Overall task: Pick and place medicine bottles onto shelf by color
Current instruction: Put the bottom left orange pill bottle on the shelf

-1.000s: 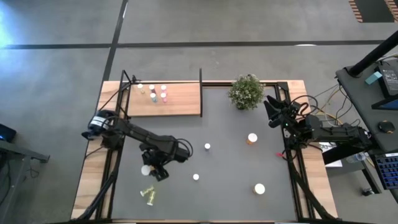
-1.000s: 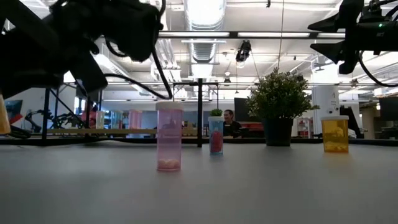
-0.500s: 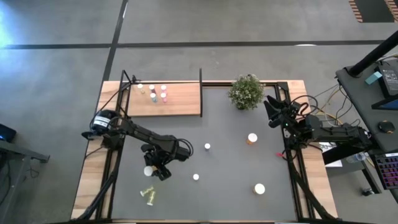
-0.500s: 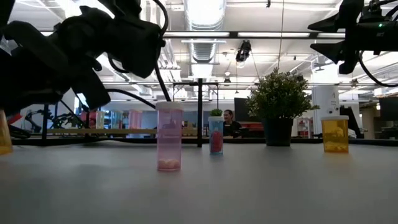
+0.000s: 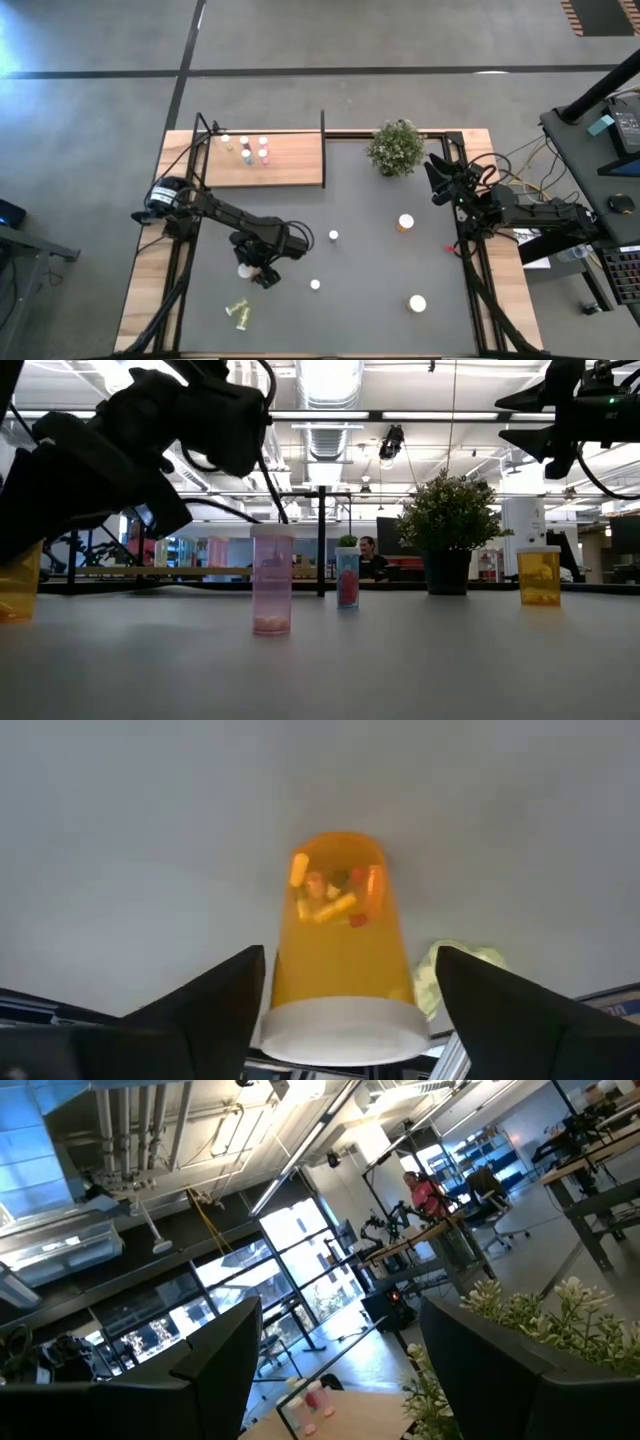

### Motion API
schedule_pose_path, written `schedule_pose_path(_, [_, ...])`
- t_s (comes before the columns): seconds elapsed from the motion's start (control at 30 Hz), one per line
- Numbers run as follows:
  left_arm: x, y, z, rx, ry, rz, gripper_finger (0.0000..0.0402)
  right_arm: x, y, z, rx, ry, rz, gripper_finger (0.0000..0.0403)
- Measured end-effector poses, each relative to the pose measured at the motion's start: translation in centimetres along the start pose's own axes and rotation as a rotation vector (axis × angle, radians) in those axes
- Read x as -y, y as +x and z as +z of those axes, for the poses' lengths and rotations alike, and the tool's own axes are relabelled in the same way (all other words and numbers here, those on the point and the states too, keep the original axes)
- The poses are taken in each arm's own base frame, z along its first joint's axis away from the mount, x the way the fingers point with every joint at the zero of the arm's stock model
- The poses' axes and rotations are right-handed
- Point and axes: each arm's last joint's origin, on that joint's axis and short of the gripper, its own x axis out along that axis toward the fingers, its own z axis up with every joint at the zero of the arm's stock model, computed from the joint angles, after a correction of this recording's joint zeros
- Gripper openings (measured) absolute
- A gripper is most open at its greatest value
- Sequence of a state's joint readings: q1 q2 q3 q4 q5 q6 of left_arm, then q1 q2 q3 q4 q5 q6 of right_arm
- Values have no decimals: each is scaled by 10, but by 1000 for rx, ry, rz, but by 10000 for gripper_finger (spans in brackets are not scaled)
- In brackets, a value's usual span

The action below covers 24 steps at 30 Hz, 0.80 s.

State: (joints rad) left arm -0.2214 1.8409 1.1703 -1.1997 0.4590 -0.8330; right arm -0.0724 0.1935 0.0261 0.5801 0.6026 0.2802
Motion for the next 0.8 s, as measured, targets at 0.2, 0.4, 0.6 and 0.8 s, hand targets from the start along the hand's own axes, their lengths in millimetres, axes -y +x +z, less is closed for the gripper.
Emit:
schedule_pose_path(0.2, [0,-16,-6,133,34,21,315,0,0,0,0,0,0,260])
schedule_pose_path(0.4, [-8,-42,-37,305,6,-6,322,0,0,0,0,0,0,260])
schedule_pose_path(0.6, [-18,-59,-83,561,-34,-19,322,0,0,0,0,0,0,260])
schedule_pose_path(0.8, [-15,-53,-119,650,-38,-39,322,0,0,0,1,0,0,260])
